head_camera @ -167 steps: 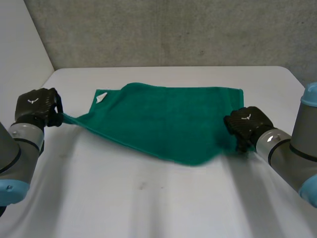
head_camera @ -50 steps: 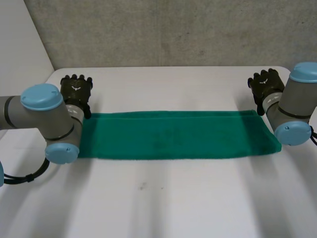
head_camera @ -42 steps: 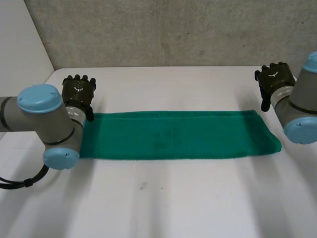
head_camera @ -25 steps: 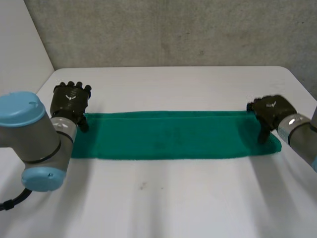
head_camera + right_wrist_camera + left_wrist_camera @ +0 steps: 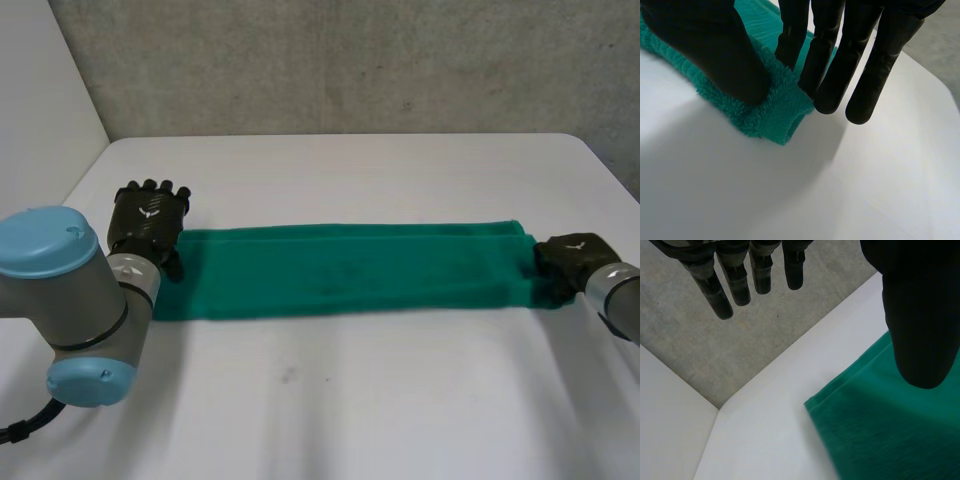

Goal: Fold the towel.

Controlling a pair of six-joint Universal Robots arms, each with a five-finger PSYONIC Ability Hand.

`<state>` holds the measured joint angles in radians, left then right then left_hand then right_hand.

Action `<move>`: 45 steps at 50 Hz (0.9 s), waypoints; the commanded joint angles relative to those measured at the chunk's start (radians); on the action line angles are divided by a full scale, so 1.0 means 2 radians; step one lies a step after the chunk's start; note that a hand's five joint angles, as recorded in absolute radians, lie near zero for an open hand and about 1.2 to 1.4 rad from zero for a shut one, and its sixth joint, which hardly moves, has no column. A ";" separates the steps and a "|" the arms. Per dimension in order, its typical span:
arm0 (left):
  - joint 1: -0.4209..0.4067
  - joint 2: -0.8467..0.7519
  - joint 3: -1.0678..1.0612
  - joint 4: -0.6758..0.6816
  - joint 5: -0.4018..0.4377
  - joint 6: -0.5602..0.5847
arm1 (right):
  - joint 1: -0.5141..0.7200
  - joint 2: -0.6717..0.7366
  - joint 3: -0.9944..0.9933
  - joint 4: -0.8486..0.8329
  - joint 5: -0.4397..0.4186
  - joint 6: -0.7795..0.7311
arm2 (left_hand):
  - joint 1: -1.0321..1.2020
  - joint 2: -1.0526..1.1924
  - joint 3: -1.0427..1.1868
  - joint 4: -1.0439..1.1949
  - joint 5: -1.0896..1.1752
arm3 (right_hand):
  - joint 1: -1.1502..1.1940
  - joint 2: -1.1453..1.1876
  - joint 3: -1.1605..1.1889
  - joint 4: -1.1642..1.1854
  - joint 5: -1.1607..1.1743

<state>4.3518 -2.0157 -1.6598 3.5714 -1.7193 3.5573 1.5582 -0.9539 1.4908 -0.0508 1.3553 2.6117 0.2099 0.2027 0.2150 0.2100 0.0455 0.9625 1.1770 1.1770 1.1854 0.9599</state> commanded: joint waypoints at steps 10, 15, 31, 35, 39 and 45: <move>0.001 0.004 -0.008 0.000 0.000 0.000 | -0.107 -0.011 -0.035 0.000 0.030 -0.052 | -0.016 -0.012 -0.018 -0.016 -0.021 | 0.217 0.110 0.110 0.105 0.131; 0.002 0.015 -0.013 0.000 0.000 0.000 | -0.108 -0.022 -0.051 0.001 0.031 -0.082 | -0.016 -0.012 -0.018 -0.016 -0.021 | 0.217 0.110 0.110 0.105 0.131; -0.007 0.023 -0.015 0.000 -0.003 0.000 | 0.193 -0.086 -0.114 -0.006 -0.046 -0.061 | -0.016 -0.012 -0.018 -0.016 -0.021 | 0.217 0.110 0.110 0.105 0.131; -0.010 0.028 -0.015 -0.001 -0.004 0.000 | 0.265 -0.055 -0.129 -0.008 -0.086 -0.066 | -0.016 -0.012 -0.018 -0.016 -0.021 | 0.217 0.110 0.110 0.105 0.131; -0.015 0.031 -0.016 -0.001 -0.005 0.000 | 0.336 0.004 -0.150 -0.007 -0.124 -0.088 | -0.016 -0.012 -0.018 -0.016 -0.021 | 0.217 0.110 0.110 0.105 0.131; -0.018 0.032 -0.021 -0.001 -0.005 0.000 | 0.374 0.055 -0.163 0.001 -0.122 -0.138 | -0.016 -0.012 -0.018 -0.016 -0.021 | 0.217 0.110 0.110 0.105 0.131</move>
<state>4.3222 -1.9539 -1.6954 3.5700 -1.7280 3.5573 2.2262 -0.9576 1.1941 -0.0626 1.1186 2.4318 0.2024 0.1967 0.2075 0.2033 0.0455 0.9676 1.1769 1.1862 1.1897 0.9822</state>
